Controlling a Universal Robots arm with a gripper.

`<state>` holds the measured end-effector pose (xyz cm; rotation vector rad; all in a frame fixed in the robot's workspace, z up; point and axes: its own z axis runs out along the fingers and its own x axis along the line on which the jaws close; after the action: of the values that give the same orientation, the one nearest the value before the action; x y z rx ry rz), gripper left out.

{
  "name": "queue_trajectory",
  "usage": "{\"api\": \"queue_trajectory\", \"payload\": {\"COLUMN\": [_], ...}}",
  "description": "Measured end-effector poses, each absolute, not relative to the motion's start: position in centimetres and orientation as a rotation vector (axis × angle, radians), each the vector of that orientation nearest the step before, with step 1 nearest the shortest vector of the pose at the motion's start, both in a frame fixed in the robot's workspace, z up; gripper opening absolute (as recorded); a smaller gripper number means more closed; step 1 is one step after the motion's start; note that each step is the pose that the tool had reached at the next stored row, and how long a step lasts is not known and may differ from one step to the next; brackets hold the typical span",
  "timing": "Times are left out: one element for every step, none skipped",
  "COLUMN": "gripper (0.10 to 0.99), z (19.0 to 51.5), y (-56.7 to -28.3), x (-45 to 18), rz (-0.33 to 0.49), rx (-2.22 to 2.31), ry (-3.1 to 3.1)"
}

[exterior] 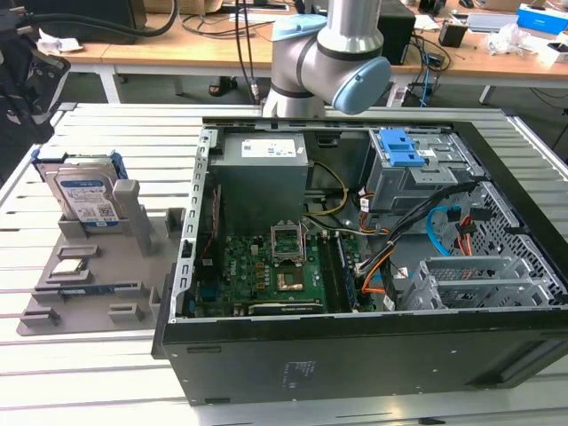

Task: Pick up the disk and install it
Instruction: 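Reach for the disk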

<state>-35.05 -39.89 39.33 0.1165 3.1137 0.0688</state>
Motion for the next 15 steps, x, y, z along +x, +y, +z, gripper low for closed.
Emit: {"api": "queue_trajectory", "payload": {"gripper": [0.106,0.106,0.106,0.106,0.106,0.106,0.106,0.106,0.106,0.106,0.106,0.106,0.106,0.106,0.106], "z": [39.3,39.3,39.3,39.3,39.3,39.3,39.3,39.3,39.3,39.3,39.3,39.3,39.3,39.3,39.3], "y": [-39.9,-39.9,-39.9,-39.9,-39.9,-39.9,-39.9,-39.9,-39.9,-39.9,-39.9,-39.9,-39.9,-39.9,-39.9], "x": [-35.1,-35.3,-35.4,-35.6,-35.7,-35.8,-36.0,-36.1,-36.2,-36.4,-36.5,-36.6,-36.8,-37.0,-37.2], "rz": [0.069,0.069,0.069,0.069,0.069,0.069,0.069,0.069,0.069,0.069,0.069,0.069,0.069,0.069,0.069], "rx": [0.117,0.117,0.117,0.117,0.117,0.117,0.117,0.117,0.117,0.117,0.117,0.117,0.117,0.116,0.117], "ry": [3.114,3.114,3.114,3.114,3.114,3.114,3.114,3.114,3.114,3.114,3.114,3.114,3.114,3.114,3.114]}}
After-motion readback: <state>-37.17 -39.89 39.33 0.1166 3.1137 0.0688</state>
